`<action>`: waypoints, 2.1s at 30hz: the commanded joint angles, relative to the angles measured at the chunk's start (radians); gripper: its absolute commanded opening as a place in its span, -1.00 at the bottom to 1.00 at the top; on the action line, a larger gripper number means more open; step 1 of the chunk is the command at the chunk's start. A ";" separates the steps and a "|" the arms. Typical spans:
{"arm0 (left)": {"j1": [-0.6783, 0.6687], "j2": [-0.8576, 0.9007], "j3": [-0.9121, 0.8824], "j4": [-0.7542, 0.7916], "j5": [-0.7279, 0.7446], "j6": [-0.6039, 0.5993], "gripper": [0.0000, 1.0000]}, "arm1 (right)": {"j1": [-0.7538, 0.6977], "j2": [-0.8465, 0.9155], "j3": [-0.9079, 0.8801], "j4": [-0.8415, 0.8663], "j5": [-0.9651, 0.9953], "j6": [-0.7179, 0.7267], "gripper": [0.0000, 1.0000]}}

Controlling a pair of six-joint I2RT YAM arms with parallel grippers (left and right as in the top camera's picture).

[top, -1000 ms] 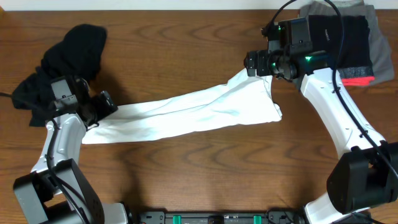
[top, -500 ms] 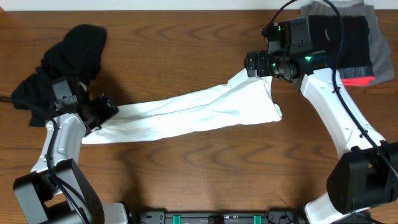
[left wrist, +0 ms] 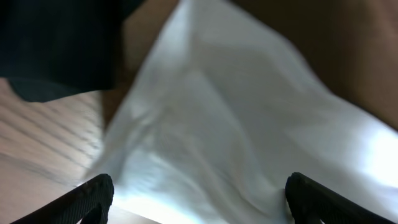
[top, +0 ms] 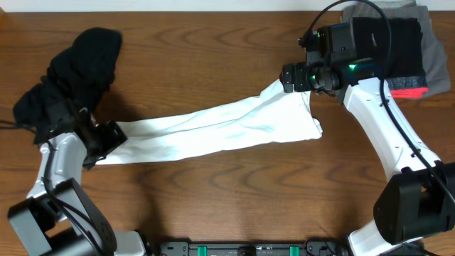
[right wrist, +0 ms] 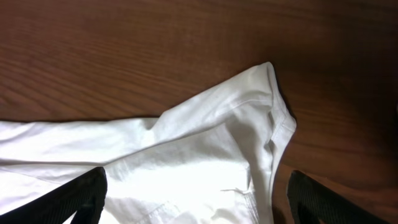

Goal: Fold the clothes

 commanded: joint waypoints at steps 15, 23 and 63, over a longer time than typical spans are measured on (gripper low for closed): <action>0.033 0.144 0.011 0.161 0.014 0.105 0.79 | -0.006 0.003 0.014 -0.080 0.019 -0.039 0.79; 0.033 0.147 0.011 0.184 0.059 0.106 0.75 | -0.006 0.003 0.014 -0.082 0.019 -0.039 0.79; 0.026 -0.157 0.062 0.037 0.211 0.097 -0.88 | -0.007 0.007 0.013 -0.116 0.004 -0.039 0.76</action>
